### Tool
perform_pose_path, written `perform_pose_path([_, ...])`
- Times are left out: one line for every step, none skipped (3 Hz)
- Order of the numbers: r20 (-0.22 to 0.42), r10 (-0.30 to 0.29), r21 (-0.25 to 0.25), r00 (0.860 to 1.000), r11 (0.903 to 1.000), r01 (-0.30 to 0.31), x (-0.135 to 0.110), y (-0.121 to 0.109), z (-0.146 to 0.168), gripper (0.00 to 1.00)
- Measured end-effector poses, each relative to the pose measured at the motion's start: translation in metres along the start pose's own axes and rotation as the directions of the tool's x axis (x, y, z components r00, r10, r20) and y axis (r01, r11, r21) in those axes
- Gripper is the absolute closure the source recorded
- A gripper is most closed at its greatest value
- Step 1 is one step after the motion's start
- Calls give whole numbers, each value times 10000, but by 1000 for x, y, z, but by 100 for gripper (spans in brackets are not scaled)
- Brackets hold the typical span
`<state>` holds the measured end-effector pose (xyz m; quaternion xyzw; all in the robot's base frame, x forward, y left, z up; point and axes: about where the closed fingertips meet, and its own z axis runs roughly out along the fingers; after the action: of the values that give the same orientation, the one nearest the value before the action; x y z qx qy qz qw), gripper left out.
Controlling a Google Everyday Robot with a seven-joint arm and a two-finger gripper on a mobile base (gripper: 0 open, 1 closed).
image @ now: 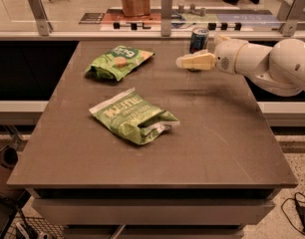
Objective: Knock redbull can over
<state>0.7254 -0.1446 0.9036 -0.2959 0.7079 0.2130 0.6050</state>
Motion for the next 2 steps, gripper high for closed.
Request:
perform_pose_path([167,154,198,9997,9997,-157,3,-7,10,0])
perform_pose_path([338,247,369,9991,9990,-260,8,-17,17,0])
